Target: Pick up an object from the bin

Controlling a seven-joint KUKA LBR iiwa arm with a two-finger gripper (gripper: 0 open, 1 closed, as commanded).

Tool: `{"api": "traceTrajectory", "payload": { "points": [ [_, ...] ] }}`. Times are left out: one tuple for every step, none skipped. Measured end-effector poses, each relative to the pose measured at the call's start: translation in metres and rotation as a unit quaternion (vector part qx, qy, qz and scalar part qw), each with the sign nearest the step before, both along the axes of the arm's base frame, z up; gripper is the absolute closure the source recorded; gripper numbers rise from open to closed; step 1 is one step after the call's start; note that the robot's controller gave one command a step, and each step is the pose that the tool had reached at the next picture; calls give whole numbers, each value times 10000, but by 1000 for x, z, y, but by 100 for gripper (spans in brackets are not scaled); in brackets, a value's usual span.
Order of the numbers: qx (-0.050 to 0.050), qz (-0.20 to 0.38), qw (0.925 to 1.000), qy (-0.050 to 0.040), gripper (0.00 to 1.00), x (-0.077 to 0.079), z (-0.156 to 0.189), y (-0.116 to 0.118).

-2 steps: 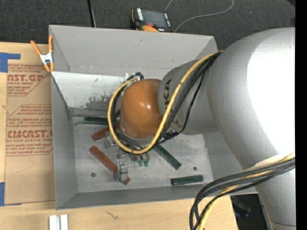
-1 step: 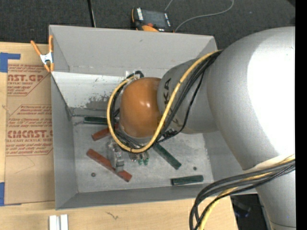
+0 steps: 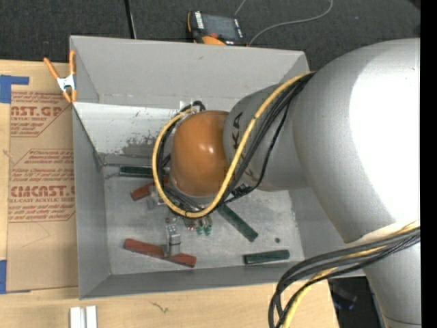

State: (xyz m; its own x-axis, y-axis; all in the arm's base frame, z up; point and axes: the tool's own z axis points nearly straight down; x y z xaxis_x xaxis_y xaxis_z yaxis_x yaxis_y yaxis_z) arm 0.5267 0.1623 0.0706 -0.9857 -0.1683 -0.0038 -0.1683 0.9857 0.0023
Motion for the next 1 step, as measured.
{"api": "traceTrajectory", "payload": {
  "points": [
    [0,285,9996,-8,0,-48,11,14]
  ]
}}
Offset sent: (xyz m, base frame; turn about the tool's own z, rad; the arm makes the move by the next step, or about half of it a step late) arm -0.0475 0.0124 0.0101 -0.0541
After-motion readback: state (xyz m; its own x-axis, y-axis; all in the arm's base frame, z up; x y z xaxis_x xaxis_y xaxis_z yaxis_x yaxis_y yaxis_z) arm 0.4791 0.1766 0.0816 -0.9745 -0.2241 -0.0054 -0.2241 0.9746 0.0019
